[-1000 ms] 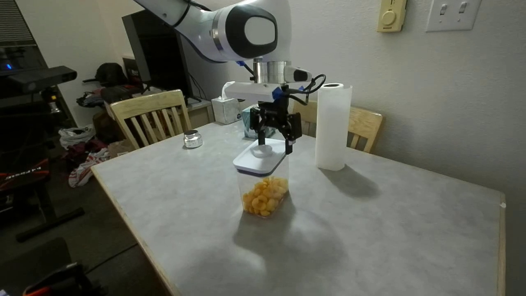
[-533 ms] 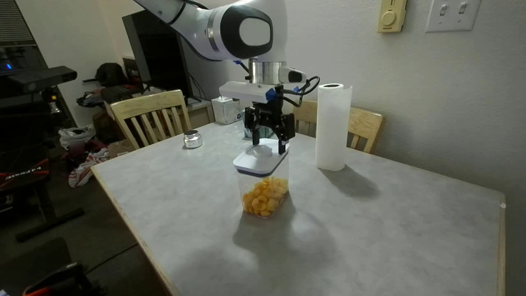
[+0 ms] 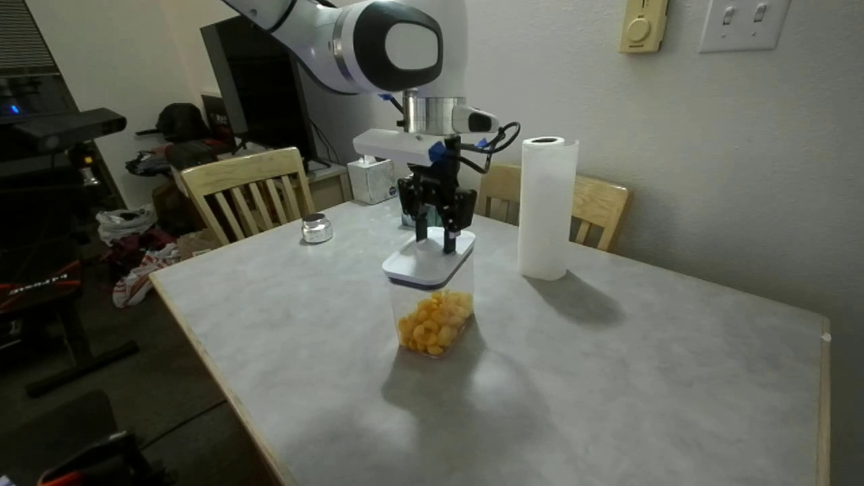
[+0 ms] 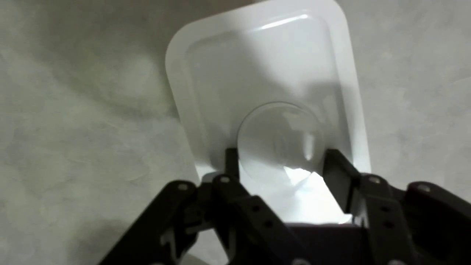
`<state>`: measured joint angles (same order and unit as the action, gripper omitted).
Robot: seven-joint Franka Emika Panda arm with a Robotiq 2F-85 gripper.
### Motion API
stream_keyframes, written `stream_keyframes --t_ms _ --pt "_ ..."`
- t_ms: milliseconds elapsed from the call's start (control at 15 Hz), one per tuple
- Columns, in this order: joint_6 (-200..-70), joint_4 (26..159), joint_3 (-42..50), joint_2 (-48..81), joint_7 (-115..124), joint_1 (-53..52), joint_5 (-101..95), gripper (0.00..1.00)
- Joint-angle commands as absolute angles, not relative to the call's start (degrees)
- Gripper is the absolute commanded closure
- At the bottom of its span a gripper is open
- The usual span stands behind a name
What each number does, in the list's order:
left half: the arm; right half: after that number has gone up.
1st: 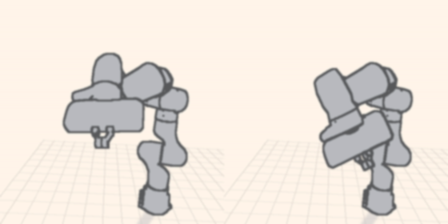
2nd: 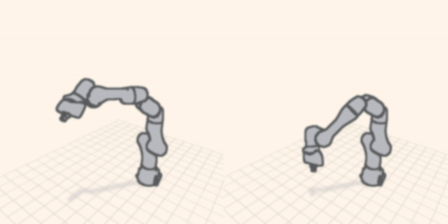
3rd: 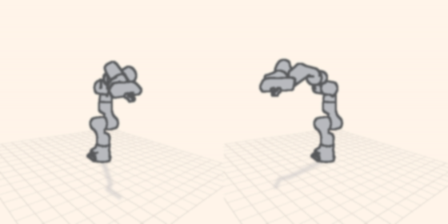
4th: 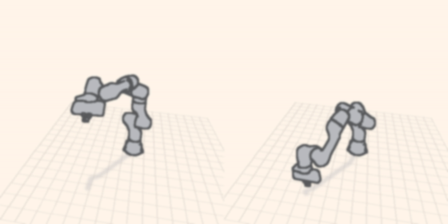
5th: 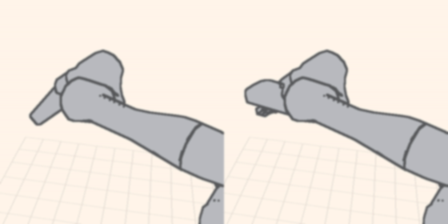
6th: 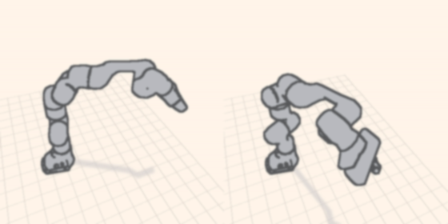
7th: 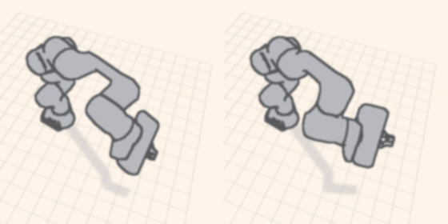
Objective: Press the button atop the lid and then put the lid on the table
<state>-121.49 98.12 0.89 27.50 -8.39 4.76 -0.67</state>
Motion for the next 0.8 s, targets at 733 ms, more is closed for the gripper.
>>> stream_keyframes --t_ms 733 --pt "-120.64 99.89 1.4 24.66 -8.02 4.41 -1.52 0.73"
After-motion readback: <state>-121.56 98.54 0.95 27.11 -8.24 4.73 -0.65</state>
